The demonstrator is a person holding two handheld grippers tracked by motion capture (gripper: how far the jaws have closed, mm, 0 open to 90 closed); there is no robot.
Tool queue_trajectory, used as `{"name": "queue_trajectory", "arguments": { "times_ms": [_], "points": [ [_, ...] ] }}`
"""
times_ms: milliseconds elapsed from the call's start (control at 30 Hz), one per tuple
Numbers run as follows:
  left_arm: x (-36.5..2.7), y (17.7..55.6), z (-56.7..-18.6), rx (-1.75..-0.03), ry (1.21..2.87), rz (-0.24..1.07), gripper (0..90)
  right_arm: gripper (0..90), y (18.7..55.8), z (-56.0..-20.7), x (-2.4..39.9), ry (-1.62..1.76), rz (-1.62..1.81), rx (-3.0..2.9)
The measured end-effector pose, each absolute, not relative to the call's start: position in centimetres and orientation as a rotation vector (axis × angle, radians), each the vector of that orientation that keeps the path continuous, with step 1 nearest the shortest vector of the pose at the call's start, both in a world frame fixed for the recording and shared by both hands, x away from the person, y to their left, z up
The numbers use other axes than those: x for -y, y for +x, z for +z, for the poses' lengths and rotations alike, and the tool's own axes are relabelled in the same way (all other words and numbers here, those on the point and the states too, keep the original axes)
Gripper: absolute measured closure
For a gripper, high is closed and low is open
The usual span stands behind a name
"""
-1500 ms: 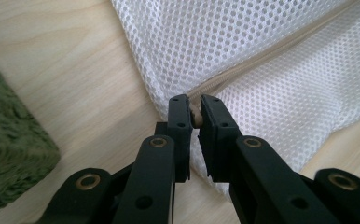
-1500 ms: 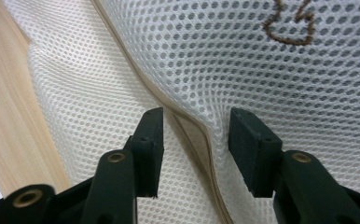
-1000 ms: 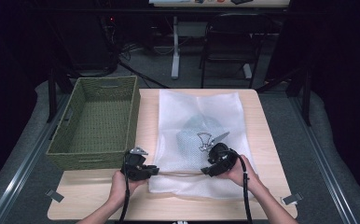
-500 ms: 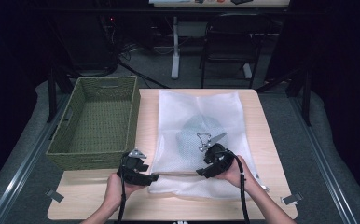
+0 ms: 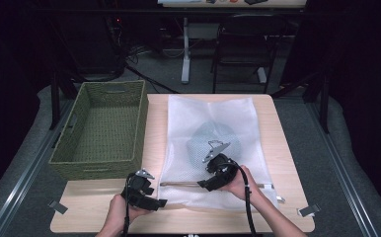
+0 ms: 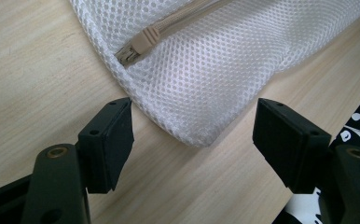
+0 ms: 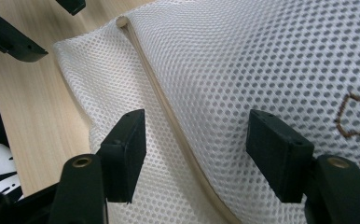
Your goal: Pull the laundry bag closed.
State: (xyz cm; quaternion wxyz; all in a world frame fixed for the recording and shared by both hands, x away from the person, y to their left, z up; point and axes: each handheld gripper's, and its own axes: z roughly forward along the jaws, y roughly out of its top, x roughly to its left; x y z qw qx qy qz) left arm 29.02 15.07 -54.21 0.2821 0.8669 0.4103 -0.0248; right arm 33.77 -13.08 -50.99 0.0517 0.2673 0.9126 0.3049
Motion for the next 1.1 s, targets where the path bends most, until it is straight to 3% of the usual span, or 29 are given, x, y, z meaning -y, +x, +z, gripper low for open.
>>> {"name": "queue_trajectory", "arguments": {
  "times_ms": [367, 433, 533, 667, 767, 900, 1100],
  "points": [
    [-14.3, 29.1, -54.7, -1.047, 2.402, -0.017, 46.9, 38.4, 33.0, -50.9, 10.9, 0.751, 0.939, -2.768],
    [-14.1, 29.2, -54.8, -1.026, 2.414, -0.032, 48.1, 38.4, 33.1, -51.1, 10.4, 0.753, 0.942, -2.767],
    [-13.9, 29.0, -54.9, -1.019, 2.401, -0.072, 42.8, 38.8, 33.1, -51.4, 9.8, 0.730, 0.929, -2.774],
    [-13.9, 29.0, -54.9, -1.036, 2.399, -0.018, 41.7, 39.9, 33.3, -51.3, 9.3, 0.716, 0.931, -2.765],
    [-14.0, 29.2, -55.0, -1.030, 2.408, 0.002, 47.8, 40.1, 33.4, -51.2, 9.2, 0.708, 0.932, -2.757],
    [-14.3, 29.2, -55.4, -1.043, 2.396, 0.001, 63.1, 41.6, 33.7, -51.2, 9.0, 0.692, 0.918, -2.743],
    [-14.5, 29.5, -55.6, -1.043, 2.381, -0.013, 76.1, 45.7, 33.8, -51.7, 7.2, 0.612, 0.903, -2.748]
  ]
}}
